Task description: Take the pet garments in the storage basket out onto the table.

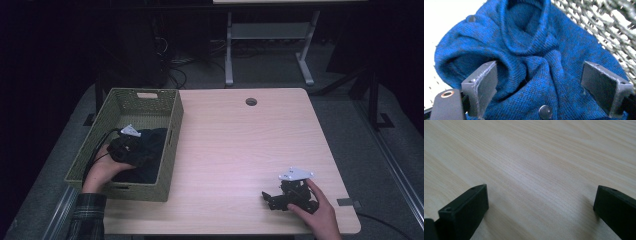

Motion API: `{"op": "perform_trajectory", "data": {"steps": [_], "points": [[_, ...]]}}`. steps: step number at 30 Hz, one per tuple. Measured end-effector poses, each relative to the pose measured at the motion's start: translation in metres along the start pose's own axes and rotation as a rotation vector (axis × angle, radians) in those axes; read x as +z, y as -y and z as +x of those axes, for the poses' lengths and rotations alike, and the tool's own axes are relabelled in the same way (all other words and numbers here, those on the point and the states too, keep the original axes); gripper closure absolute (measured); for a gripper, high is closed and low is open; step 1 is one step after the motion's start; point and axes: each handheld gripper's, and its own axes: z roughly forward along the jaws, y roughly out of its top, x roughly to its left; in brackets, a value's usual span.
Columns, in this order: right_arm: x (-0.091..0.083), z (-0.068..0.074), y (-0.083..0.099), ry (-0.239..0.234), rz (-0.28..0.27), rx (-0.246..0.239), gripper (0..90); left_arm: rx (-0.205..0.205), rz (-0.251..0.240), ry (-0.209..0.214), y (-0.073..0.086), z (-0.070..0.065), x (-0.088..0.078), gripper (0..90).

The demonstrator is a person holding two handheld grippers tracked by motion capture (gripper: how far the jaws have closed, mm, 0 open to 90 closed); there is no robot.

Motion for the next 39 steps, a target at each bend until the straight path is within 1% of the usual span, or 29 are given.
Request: {"op": "perform_trajectory", "data": {"steps": [3, 8, 10, 12, 15, 18, 19, 21, 22, 23, 24, 25, 26, 29, 31, 35, 39], "points": [[0.000, 0.000, 0.000, 0.000, 0.000, -0.001, 0.0, 0.016, 0.028, 0.005, -0.001, -0.002, 0.004, 13.8], [0.000, 0.000, 0.000, 0.000, 0.000, -0.001, 0.0, 0.017, 0.064, 0.004, -0.001, -0.003, 0.010, 13.9], [0.000, 0.000, 0.000, -0.001, 0.000, -0.002, 0.0, 0.015, 0.090, 0.004, -0.001, -0.004, 0.013, 14.0], [0.000, 0.000, 0.000, -0.001, 0.000, -0.001, 0.0, 0.020, 0.126, -0.003, 0.000, -0.004, 0.017, 14.1], [0.000, 0.000, 0.000, -0.001, 0.000, -0.001, 0.0, 0.021, 0.142, 0.002, 0.000, -0.004, 0.019, 14.6], [0.000, 0.000, 0.000, -0.001, -0.001, -0.002, 0.0, 0.039, 0.167, 0.000, 0.000, -0.005, 0.021, 15.1], [0.000, 0.000, 0.000, -0.001, -0.001, -0.001, 0.0, 0.045, 0.178, 0.002, 0.000, -0.006, 0.022, 17.2], [0.000, 0.000, 0.000, -0.001, -0.001, -0.003, 0.0, 0.057, 0.193, 0.008, 0.000, -0.008, 0.021, 28.1], [0.000, 0.000, 0.000, 0.000, -0.001, -0.002, 0.0, 0.059, 0.192, 0.004, -0.001, -0.008, 0.019, 36.7], [0.000, 0.000, 0.000, 0.000, -0.001, -0.001, 0.0, 0.049, 0.184, -0.001, 0.000, -0.008, 0.018, 49.3], [0.000, 0.000, 0.000, 0.000, -0.001, -0.001, 0.0, 0.038, 0.190, 0.002, -0.001, -0.007, 0.017, 57.4], [0.000, 0.000, 0.000, -0.001, -0.001, -0.001, 0.0, 0.032, 0.187, 0.006, -0.001, -0.007, 0.016, 63.4], [0.000, 0.000, 0.000, -0.001, 0.000, -0.002, 0.0, 0.028, 0.189, 0.007, -0.001, -0.006, 0.016, 65.9], [0.000, 0.000, 0.000, 0.000, 0.000, -0.002, 0.0, 0.007, 0.183, 0.012, -0.002, -0.004, 0.013, 69.0], [0.000, 0.000, 0.000, 0.000, 0.000, -0.002, 0.0, -0.011, 0.165, 0.019, -0.002, -0.002, 0.010, 70.0], [0.000, 0.000, 0.000, 0.000, 0.000, -0.001, 0.0, -0.060, 0.096, 0.026, -0.003, 0.004, 0.000, 71.0], [0.000, 0.000, 0.000, -0.001, 0.001, -0.001, 0.0, -0.093, 0.027, 0.024, -0.002, 0.008, -0.010, 71.4]]}}
